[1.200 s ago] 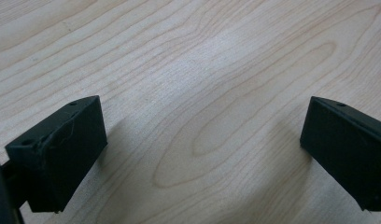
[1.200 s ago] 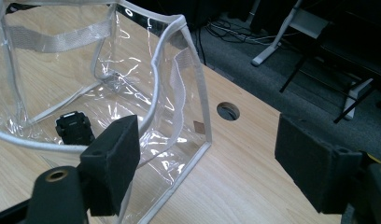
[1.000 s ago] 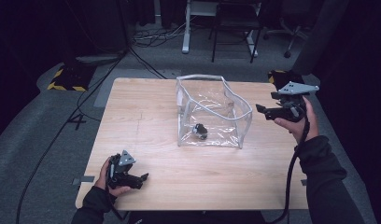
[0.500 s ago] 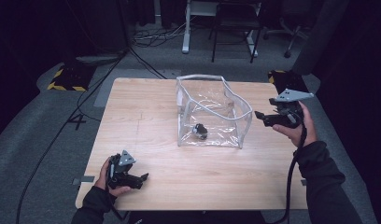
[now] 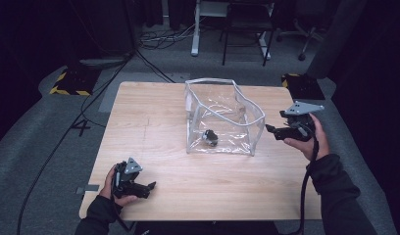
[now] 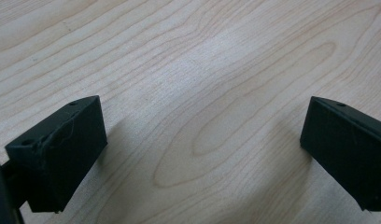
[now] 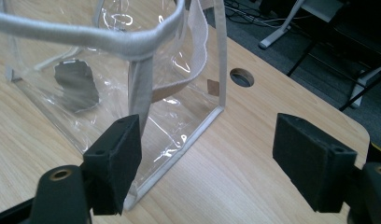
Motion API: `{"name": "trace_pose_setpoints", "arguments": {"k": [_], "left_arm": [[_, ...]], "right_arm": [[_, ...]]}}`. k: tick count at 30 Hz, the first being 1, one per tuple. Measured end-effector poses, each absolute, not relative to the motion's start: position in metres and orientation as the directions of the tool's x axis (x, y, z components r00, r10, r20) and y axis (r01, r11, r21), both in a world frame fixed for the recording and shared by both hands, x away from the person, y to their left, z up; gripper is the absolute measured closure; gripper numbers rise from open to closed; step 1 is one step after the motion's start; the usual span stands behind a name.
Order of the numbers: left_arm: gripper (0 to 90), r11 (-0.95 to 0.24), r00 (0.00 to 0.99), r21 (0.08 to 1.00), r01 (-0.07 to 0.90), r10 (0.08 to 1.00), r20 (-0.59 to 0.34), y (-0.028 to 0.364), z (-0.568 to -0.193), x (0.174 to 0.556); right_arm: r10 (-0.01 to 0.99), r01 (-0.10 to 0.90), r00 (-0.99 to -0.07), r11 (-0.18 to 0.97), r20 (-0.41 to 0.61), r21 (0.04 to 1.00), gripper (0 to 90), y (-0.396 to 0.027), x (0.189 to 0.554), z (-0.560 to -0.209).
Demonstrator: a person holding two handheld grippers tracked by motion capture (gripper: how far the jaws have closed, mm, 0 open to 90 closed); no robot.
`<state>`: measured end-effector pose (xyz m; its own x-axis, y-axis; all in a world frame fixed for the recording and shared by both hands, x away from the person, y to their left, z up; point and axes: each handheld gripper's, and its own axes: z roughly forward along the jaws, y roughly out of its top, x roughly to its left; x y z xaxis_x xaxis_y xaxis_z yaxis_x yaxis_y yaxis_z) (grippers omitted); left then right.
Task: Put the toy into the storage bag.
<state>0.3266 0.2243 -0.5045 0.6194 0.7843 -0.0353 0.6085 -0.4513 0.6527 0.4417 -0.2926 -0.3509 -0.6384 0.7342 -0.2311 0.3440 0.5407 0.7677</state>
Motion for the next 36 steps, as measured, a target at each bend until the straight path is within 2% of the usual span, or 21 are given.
{"name": "trace_pose_setpoints", "arguments": {"k": [36], "left_arm": [[0.7,-0.451,0.619,0.653,0.609,0.784,-0.036,0.224,-0.505,0.327]], "right_arm": [[0.733,0.384,-0.643,0.560,-0.222,0.734,24.5,-0.302,0.417,-0.393]]}}
